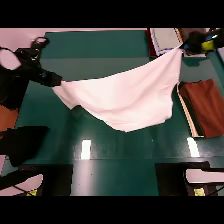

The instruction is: Fold the shirts.

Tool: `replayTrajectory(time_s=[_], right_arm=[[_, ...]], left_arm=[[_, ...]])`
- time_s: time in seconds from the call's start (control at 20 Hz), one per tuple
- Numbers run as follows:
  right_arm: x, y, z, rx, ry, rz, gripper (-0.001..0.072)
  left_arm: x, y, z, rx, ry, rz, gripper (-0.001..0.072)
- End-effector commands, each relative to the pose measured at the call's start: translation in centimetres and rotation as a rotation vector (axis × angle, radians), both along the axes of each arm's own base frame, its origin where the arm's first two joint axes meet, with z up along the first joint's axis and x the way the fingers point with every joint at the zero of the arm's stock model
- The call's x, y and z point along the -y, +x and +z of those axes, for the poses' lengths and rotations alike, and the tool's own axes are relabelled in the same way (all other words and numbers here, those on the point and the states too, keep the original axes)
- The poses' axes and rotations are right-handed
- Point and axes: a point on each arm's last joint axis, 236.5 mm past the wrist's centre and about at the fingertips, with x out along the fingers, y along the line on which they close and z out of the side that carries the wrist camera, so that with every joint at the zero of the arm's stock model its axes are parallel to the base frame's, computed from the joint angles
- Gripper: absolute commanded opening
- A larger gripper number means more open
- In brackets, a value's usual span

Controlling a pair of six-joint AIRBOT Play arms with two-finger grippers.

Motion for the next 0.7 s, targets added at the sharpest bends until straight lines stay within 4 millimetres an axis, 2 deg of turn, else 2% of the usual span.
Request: replayTrajectory(time_s=[0.0, 0.05, 0.1, 0.15, 0.2, 0.3, 0.4, 0.5, 0.65], right_arm=[[0.1, 3.2, -5.1, -0.055, 0.026, -0.032, 0.0015], [0.2, 3.5, -5.0, -0.050, 0.025, -0.034, 0.0052], [0.5, 3.9, -4.8, -0.043, 0.027, -0.037, 0.0316], [0.8, 3.9, -4.3, -0.040, 0.032, -0.039, 0.0417], [1.2, 3.7, -3.8, -0.042, 0.031, -0.038, 0.0417], [1.3, 2.2, -3.4, -0.074, 0.021, -0.018, 0.0412], [1.1, 0.2, -3.4, -0.100, 0.007, 0.011, 0.0411], [0.9, -1.6, -3.7, -0.104, -0.003, 0.023, 0.0410], [0.2, -4.0, -4.3, -0.104, -0.004, 0.024, 0.0410]], left_arm=[[-0.2, 4.5, -2.5, 0.091, 0.002, 0.033, 0.0026], [-0.3, 5.1, -2.0, 0.116, -0.004, 0.048, 0.0027], [-0.5, 5.3, -1.5, 0.128, 0.003, 0.055, 0.0064], [-0.7, 5.5, -0.7, 0.139, 0.015, 0.054, 0.0345], [-1.1, 5.6, 0.1, 0.144, 0.036, 0.055, 0.0464], [-2.5, 5.4, 1.6, 0.140, 0.102, 0.058, 0.0465], [-3.6, 4.5, 1.8, 0.084, 0.053, 0.119, 0.0465], [-3.9, 2.7, 0.1, -0.029, -0.058, 0.165, 0.0465], [-2.4, -0.3, -3.9, -0.202, -0.214, 0.188, 0.0465]])
